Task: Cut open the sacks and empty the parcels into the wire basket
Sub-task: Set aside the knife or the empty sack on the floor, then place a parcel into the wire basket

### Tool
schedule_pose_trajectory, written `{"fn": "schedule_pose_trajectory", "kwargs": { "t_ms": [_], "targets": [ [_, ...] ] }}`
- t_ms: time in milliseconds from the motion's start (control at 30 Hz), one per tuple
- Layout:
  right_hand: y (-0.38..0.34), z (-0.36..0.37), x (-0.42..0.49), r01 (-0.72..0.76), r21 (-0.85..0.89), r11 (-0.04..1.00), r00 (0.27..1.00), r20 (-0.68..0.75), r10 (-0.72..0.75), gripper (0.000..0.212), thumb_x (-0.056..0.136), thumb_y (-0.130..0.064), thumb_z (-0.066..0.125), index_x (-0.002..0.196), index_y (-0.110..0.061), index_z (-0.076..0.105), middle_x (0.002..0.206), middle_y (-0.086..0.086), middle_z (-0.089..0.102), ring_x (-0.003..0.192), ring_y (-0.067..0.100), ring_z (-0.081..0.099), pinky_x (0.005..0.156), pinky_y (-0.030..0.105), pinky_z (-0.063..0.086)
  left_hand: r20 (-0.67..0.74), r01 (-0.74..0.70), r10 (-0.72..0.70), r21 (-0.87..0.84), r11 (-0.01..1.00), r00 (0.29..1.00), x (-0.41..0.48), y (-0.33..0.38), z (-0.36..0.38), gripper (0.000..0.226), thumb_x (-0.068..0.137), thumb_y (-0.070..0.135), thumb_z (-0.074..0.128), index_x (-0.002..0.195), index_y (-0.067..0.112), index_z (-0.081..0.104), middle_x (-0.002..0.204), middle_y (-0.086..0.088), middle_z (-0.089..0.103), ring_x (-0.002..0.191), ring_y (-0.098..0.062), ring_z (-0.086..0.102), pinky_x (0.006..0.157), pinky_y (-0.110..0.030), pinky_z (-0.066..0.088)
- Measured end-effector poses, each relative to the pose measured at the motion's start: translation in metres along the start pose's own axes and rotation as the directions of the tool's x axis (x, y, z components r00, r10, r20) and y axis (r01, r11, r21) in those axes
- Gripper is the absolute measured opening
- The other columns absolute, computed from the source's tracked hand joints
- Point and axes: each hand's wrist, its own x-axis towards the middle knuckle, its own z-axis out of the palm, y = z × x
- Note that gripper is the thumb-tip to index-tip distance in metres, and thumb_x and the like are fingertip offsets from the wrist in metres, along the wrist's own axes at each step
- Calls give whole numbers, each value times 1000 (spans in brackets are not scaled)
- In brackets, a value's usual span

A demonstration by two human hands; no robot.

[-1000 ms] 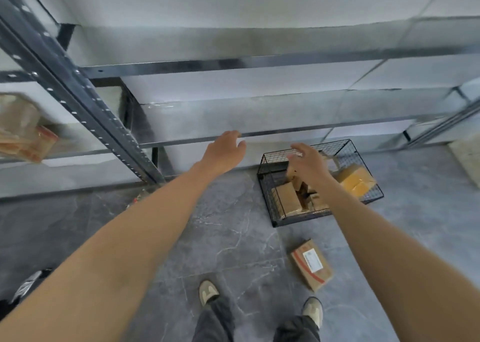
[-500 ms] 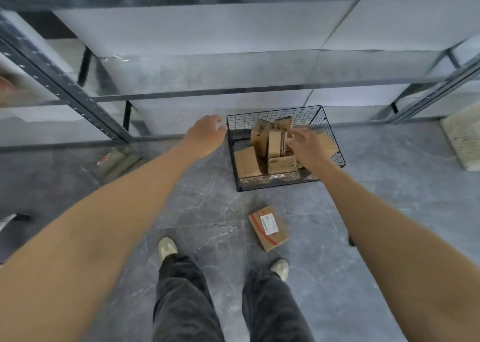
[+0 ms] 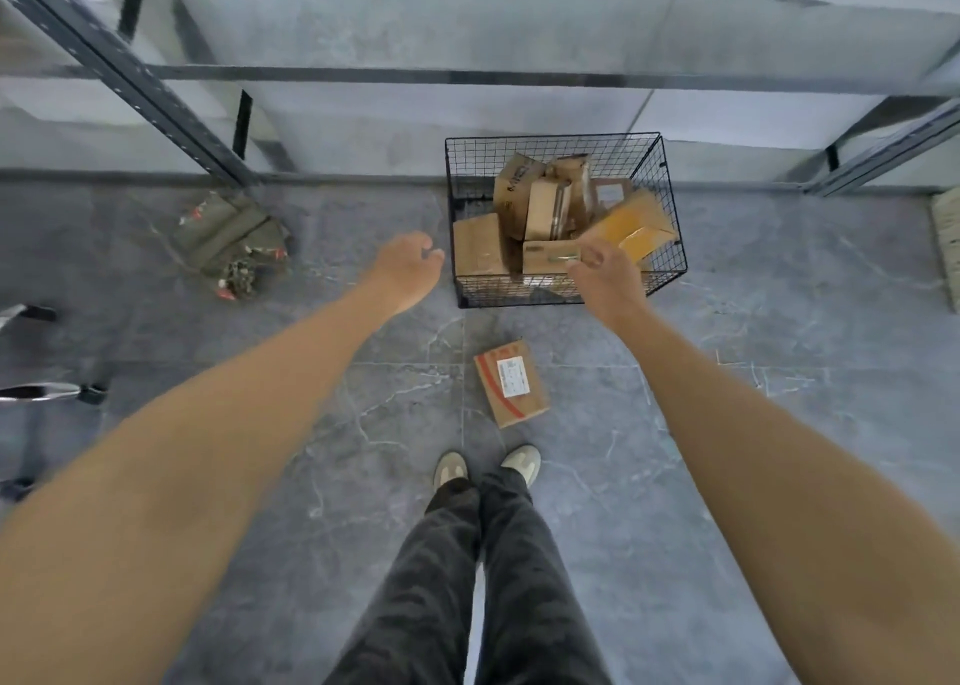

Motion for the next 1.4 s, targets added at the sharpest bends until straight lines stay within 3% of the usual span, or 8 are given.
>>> {"fn": "schedule_pose_trajectory", "kwargs": {
  "t_ms": [200,367,467,567,667,867,1167,1400],
  "targets": [
    [34,14,10,-37,-57,998,998,42,40,43,93,-22,55,135,-15,50,137,5,52,120,20,52,89,28,43,38,73,-72,-32,997,997,-8,-8,31,42,101,26,38,134,3,46,137,-15,49,123,-31,47,95,-33,37],
    [66,27,21,-54,-89,995,988,139,66,41,93,-21,55,133,-15,52,135,6,54,122,19,51,96,26,41,49,178,-173,-116,977,984,-16,-26,76,26,98,21,39,71,21,40,83,-3,44,87,-19,42,75,-31,32],
    [96,28,35,-78,-119,990,969,226,104,43,92,-19,55,134,-18,51,140,5,50,127,22,48,104,37,42,-3,279,-283,-167,946,959,-22,-30,108,34,96,19,43,65,25,28,69,4,33,83,-18,38,70,-29,26],
    [135,25,55,-54,-177,983,949,299,105,48,92,-19,56,139,-17,45,141,4,48,125,23,49,99,35,42,35,334,-336,-240,911,941,-26,-29,151,15,97,20,45,88,27,52,89,4,54,100,-20,47,83,-28,33],
    [179,34,69,-42,-217,975,924,362,120,51,93,-18,57,142,-15,41,137,4,49,107,21,57,90,39,48,106,395,-380,-258,882,919,-29,-26,199,40,98,19,43,136,8,45,140,-15,46,126,-30,46,95,-32,39],
    [260,88,96,-167,-177,970,894,387,225,46,92,-15,57,137,-10,47,139,9,49,122,26,52,94,34,44,133,445,-425,-288,848,895,-11,-50,285,37,99,16,40,133,5,46,135,-19,49,93,-21,53,62,-23,41],
    [394,207,170,-137,-186,973,888,412,203,37,84,2,56,120,-6,62,131,10,57,123,21,52,98,28,41,185,453,-417,-240,859,890,79,-139,435,46,98,17,41,144,14,37,144,-13,44,124,-25,49,78,-18,33],
    [468,281,211,-178,-98,979,892,404,203,50,84,14,45,127,-9,57,136,7,54,105,14,59,58,4,41,209,459,-415,-536,708,885,153,-200,532,50,91,6,48,139,19,48,138,-5,51,123,-22,52,83,-22,42]
  ]
}}
